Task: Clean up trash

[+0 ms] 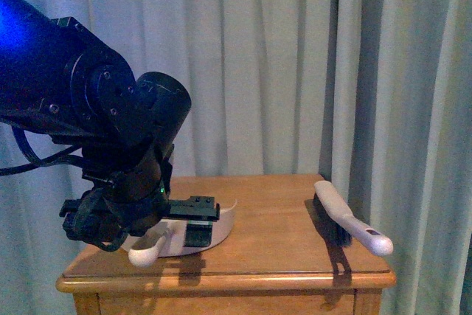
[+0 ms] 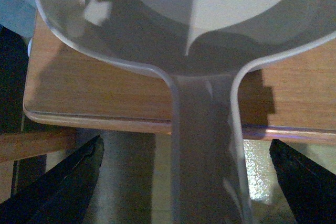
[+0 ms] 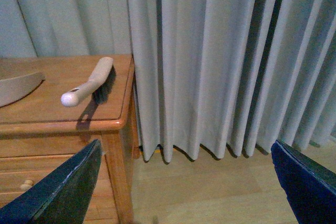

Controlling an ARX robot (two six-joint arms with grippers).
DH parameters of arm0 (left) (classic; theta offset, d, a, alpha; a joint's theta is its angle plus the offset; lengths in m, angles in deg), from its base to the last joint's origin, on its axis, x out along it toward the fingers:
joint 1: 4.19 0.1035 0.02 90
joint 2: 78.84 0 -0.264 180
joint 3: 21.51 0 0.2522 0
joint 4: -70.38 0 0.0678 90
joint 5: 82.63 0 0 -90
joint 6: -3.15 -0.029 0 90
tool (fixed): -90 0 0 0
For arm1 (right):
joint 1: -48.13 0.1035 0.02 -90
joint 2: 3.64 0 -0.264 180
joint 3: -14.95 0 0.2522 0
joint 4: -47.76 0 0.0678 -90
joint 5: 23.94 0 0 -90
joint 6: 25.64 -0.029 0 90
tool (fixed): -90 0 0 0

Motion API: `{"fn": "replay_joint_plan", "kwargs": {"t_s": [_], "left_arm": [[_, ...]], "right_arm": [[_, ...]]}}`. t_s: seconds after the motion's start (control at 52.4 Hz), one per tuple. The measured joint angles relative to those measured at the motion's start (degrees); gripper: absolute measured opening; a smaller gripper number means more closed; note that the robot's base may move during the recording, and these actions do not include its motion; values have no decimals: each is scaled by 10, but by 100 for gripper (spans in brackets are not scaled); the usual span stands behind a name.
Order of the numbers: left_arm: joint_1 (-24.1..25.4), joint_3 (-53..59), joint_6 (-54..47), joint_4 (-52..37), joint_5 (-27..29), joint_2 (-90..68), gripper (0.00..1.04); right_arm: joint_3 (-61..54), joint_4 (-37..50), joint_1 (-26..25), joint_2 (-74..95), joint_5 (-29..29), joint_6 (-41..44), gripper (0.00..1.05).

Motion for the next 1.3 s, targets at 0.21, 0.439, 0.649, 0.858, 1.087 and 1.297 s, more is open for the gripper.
{"fn": "replay_joint_plan", "kwargs": {"t_s": [0.21, 0.439, 0.649, 0.858, 1.087, 1.297], "left_arm": [[3, 0, -3, -3, -3, 0, 78], [3, 0, -3, -3, -8, 0, 39], [3, 0, -3, -3, -14, 0, 30], [3, 20, -6, -45, -20, 17, 29], [0, 104, -59, -159, -22, 132, 29], [0, 211, -108, -291, -22, 257, 29]], "right_arm": [[0, 0, 0, 0, 0, 0, 97], [0, 0, 0, 0, 0, 0, 97], [0, 0, 0, 0, 0, 0, 97], [0, 0, 0, 0, 0, 0, 97], [0, 0, 0, 0, 0, 0, 97], [0, 0, 0, 0, 0, 0, 97]]}}
